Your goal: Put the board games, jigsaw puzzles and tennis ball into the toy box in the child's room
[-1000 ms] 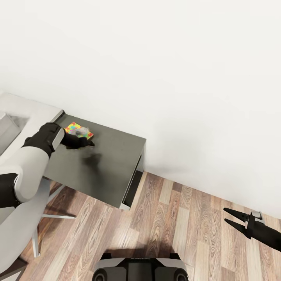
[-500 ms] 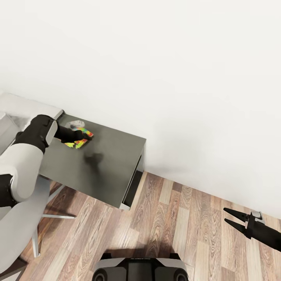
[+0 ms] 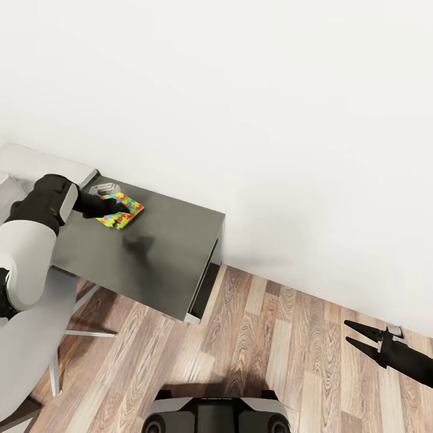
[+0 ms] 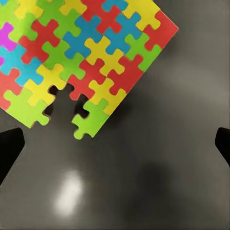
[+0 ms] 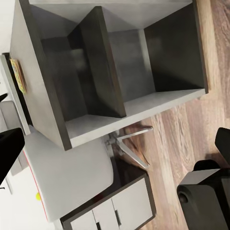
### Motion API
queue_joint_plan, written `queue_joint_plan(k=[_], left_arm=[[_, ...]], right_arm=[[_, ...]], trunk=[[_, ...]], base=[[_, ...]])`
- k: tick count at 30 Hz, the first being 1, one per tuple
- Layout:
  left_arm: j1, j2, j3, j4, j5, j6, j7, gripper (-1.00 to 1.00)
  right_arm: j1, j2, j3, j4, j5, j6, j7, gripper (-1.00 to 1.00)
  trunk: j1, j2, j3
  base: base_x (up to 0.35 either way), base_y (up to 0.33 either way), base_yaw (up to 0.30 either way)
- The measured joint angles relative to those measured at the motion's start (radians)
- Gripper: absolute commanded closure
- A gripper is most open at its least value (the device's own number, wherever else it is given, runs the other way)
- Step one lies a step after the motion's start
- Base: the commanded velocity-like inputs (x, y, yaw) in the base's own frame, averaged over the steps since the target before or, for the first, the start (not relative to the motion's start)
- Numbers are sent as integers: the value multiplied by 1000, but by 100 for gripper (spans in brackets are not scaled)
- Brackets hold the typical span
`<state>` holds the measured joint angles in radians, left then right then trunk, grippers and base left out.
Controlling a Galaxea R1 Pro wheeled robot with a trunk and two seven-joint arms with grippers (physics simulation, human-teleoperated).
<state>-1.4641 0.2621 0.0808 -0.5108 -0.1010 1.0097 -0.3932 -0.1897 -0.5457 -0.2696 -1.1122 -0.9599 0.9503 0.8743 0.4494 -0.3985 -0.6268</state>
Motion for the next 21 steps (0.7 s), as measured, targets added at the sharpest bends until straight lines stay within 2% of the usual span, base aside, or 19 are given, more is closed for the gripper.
queue_joint_plan(k=[12,21], left_arm=[[0,13,-1,-36,0,-7,6,-100],[0,13,-1,-50,1,-8,6,-100]], right_arm=[[0,0,0,0,0,0,0,-100],[0,1,0,0,0,1,0,-100]], trunk=[[0,0,0],[0,0,0]], base=[[6,3,0],[110,52,0]])
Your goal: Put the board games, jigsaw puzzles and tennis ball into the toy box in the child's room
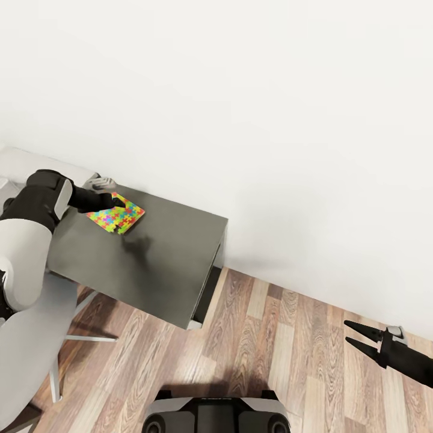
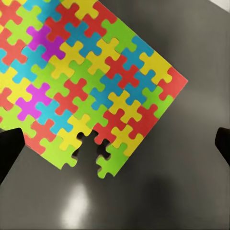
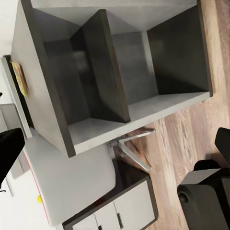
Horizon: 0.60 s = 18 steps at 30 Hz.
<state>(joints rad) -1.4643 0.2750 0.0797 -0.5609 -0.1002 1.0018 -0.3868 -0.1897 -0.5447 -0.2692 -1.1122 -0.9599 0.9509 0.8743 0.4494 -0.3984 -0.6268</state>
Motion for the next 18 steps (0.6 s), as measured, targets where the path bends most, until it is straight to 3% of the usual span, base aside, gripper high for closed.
queue_joint_plan(k=[11,18], left_arm=[[0,0,-1,-1,0,1,0,-100],[0,0,0,-1,0,1,0,-100]], right_arm=[[0,0,0,0,0,0,0,-100],[0,0,0,0,0,0,0,-100]], trunk=[[0,0,0],[0,0,0]], base=[[16,7,0],[102,95,0]])
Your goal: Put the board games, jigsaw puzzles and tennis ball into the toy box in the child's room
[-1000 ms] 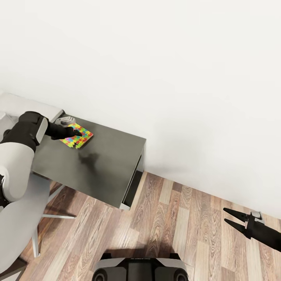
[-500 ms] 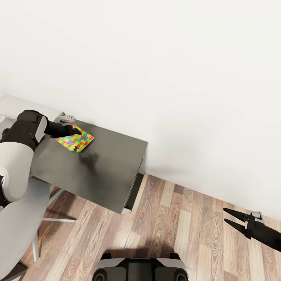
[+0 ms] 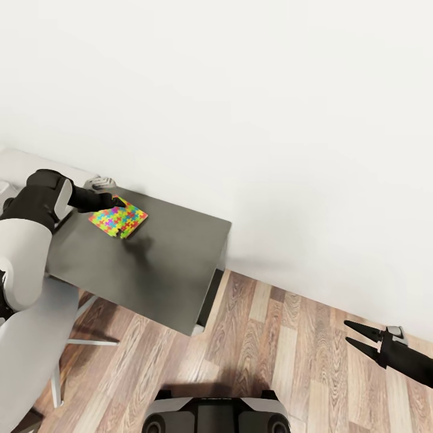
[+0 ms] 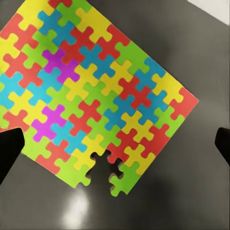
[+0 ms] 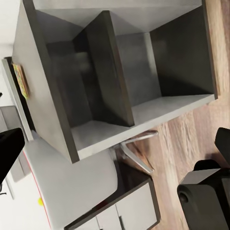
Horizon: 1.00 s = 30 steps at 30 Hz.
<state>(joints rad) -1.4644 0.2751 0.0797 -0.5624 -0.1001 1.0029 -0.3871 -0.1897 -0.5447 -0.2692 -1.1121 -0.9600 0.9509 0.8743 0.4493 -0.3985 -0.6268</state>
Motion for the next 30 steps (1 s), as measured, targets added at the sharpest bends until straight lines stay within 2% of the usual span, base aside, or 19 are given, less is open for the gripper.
queue_joint_plan(k=[15,30], left_arm=[[0,0,-1,0,0,0,0,-100],[0,0,-3,0,-1,-2,1,-100]], right_arm=[[0,0,0,0,0,0,0,-100],[0,0,0,0,0,0,0,-100]], trunk=[[0,0,0],[0,0,0]], base=[[22,17,0],[80,41,0]])
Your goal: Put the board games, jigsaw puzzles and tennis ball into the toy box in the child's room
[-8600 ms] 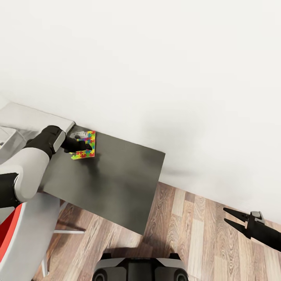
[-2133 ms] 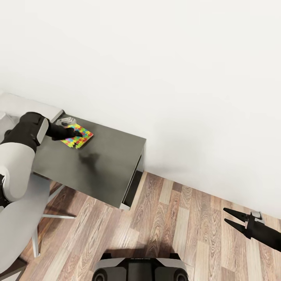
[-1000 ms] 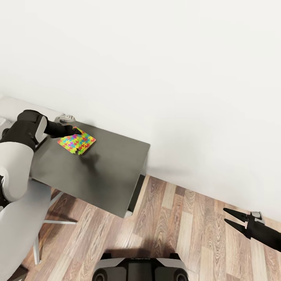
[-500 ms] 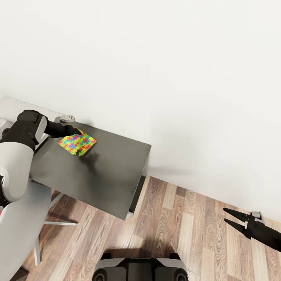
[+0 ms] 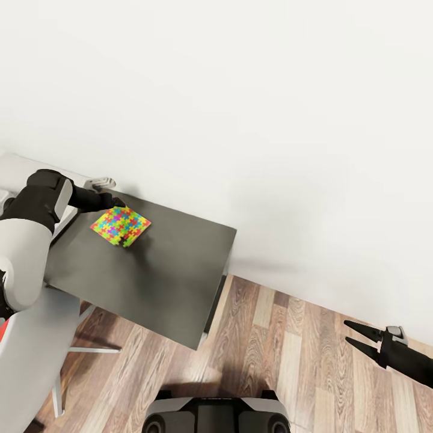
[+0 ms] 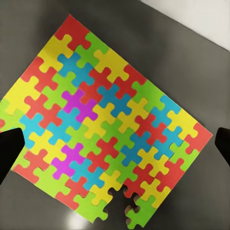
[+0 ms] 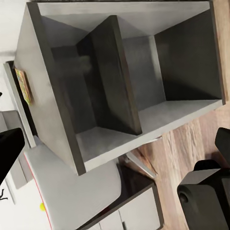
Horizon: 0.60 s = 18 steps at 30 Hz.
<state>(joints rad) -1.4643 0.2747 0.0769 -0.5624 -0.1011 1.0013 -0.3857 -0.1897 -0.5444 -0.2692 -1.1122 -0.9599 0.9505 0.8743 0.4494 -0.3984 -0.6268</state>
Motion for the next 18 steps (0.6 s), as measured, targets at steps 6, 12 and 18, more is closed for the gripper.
queue_joint_plan(k=[6,12,18], left_arm=[[0,0,-1,0,0,0,0,-100],[0,0,-1,0,0,-6,0,-100],[0,0,-1,0,0,-15,0,-100]], right_arm=[[0,0,0,0,0,0,0,-100],[0,0,0,0,0,0,0,-100],[0,0,1,0,0,0,0,-100]], trunk=[[0,0,0],[0,0,0],[0,0,0]], base=[[6,3,0],[7,14,0],[41,113,0]])
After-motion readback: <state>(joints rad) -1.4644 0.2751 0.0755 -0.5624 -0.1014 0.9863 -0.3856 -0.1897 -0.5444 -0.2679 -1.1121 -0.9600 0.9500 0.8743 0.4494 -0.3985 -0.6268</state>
